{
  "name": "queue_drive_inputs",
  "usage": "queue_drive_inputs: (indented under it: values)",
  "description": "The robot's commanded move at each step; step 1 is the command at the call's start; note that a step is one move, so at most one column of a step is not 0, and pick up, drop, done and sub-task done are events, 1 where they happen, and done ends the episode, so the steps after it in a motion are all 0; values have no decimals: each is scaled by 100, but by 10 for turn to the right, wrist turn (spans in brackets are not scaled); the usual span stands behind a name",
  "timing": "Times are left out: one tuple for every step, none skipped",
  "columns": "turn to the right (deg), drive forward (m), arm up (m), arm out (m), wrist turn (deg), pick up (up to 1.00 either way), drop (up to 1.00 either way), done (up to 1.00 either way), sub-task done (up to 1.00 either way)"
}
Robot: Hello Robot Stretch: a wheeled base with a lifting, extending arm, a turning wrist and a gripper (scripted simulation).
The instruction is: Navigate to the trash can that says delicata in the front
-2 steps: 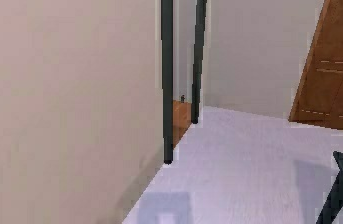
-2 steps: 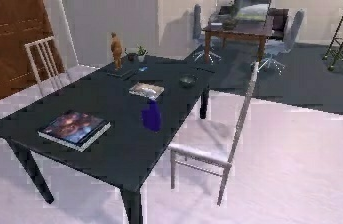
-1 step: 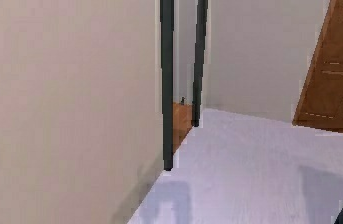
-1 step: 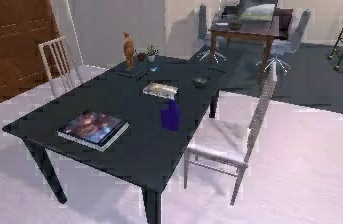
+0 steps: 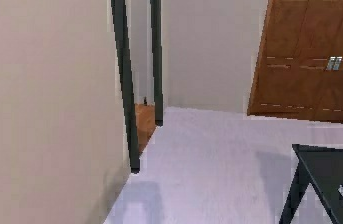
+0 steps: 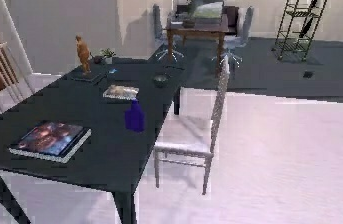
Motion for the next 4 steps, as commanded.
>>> queue_drive_inputs:
  values:
    - [0,100,0,0,0,0,0,0,0]
    - [30,0,0,0,0,0,0,0,0]
    - [0,75,0,0,0,0,0,0,0]
    - [90,0,0,0,0,0,0,0,0]
